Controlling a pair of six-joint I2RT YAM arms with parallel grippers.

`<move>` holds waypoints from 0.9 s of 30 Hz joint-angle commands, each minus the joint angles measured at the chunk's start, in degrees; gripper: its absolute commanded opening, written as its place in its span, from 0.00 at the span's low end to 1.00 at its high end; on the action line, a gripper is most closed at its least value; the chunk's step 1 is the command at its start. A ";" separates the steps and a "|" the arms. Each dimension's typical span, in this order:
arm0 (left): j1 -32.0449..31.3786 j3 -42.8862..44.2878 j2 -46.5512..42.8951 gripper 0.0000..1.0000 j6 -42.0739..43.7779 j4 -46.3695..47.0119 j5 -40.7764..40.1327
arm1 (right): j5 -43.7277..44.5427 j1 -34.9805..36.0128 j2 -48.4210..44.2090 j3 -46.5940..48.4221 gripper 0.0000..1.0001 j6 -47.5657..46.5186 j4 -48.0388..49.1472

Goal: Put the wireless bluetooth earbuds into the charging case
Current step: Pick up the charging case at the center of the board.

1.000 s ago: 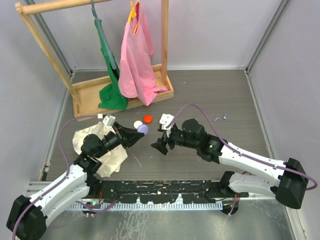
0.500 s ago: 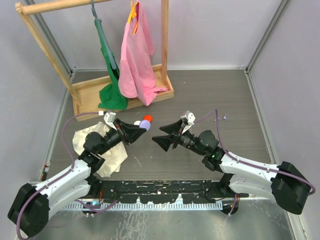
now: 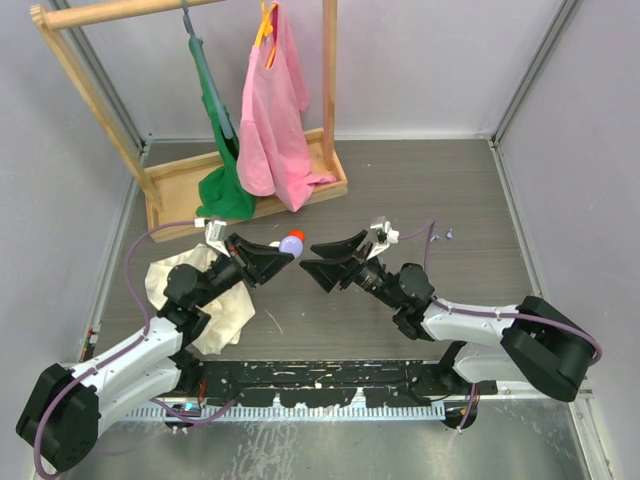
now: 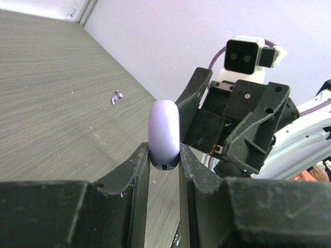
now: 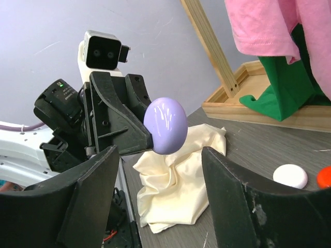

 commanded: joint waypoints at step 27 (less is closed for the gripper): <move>-1.34 1.95 1.50 0.00 -4.75 9.38 1.06 | -7.57 -2.83 17.31 6.65 0.43 17.11 27.95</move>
